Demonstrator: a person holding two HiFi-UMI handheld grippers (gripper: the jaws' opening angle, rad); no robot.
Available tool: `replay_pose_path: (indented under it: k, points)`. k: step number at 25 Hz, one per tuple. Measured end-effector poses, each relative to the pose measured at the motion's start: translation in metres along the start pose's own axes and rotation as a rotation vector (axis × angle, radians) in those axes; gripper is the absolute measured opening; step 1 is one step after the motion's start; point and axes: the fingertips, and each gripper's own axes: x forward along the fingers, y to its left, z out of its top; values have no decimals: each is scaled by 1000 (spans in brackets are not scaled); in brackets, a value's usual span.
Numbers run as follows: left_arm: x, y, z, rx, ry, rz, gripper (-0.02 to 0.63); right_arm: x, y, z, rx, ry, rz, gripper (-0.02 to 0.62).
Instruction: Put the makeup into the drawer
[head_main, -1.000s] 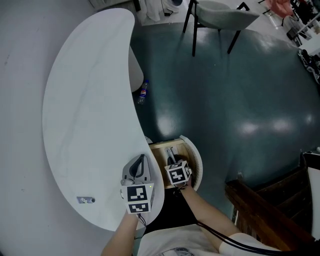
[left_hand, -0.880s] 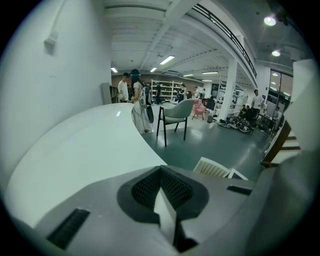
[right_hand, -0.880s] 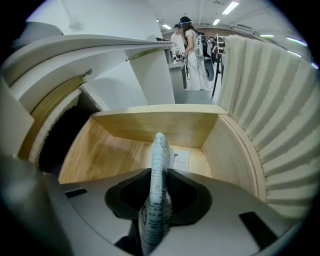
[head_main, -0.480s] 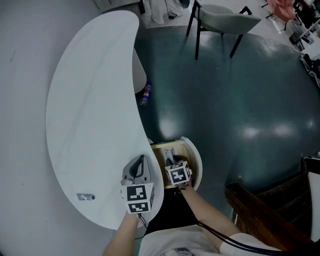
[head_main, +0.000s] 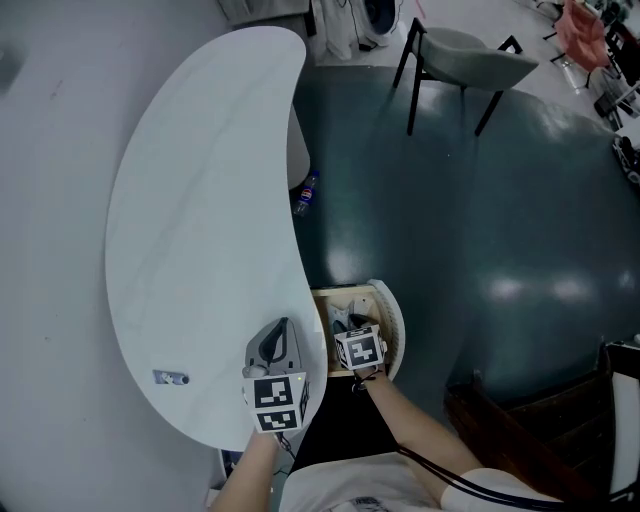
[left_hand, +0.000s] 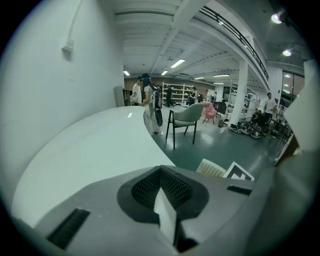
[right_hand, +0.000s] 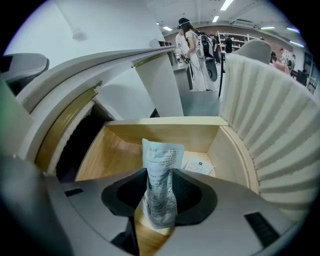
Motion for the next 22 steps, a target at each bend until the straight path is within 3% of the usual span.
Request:
replay_pose_path:
  k: [10, 16, 22]
  points:
    - [-35, 2, -14, -48, -29, 75, 17, -17, 8, 10, -23, -35, 36, 158]
    - [-59, 8, -14, -69, -58, 115, 17, -47, 19, 24, -19, -110, 103, 158]
    - [-84, 10, -11, -65, -81, 138, 17, -85, 15, 32, -26, -158, 109, 156]
